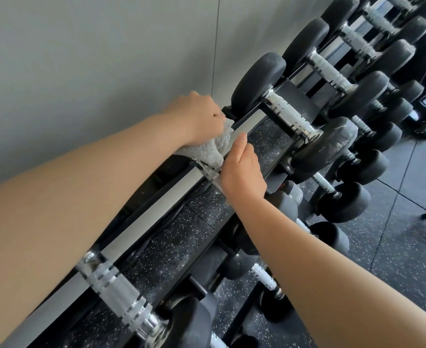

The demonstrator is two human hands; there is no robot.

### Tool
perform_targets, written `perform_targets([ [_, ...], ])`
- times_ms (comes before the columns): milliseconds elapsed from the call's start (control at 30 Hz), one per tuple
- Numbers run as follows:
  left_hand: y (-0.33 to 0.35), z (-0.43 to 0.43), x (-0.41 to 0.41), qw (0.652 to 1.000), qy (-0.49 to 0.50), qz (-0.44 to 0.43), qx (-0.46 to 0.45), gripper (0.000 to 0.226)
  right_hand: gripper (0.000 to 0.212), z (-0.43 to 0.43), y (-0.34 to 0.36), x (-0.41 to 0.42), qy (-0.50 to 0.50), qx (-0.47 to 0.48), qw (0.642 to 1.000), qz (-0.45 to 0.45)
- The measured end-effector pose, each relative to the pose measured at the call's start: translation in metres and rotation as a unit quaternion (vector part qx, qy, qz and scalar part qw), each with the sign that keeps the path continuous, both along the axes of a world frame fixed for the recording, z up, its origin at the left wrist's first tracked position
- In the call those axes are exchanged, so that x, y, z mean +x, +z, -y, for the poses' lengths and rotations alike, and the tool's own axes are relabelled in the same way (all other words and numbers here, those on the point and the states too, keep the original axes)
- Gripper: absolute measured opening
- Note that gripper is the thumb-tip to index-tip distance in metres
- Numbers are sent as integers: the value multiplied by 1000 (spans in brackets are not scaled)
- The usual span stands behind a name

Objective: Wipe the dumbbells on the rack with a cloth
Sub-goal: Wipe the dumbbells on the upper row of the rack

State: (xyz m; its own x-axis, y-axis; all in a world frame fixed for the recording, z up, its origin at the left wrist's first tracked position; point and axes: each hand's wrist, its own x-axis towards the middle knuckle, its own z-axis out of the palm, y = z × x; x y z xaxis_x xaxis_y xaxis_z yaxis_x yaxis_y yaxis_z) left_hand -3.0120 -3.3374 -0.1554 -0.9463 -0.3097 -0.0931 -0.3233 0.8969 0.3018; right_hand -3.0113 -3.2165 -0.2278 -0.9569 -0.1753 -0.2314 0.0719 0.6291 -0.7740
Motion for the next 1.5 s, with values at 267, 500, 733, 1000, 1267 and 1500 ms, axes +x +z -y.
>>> perform_targets([
  [267, -31, 19, 68, 973, -41, -214, 70, 51, 65, -1, 1, 3, 8, 8, 1000, -14],
  [500, -10, -1, 36, 989, 4, -146, -14, 37, 62, -1, 1, 0, 19, 7, 1000, -14],
  [733, 2, -4, -14, 998, 57, -3, 34, 34, 59, -2, 1, -1, 22, 9, 1000, -21],
  [1000, -4, 7, -3, 991, 36, -57, 113, 27, 54, -1, 0, 0, -4, -1, 1000, -21],
  [1267, -33, 19, 56, 951, -78, -251, 164, 32, 54, -2, 1, 1, -6, -8, 1000, -19],
  [1500, -20, -3, 26, 985, -26, -165, -29, 34, 59, -2, 3, -1, -5, -12, 1000, -13],
])
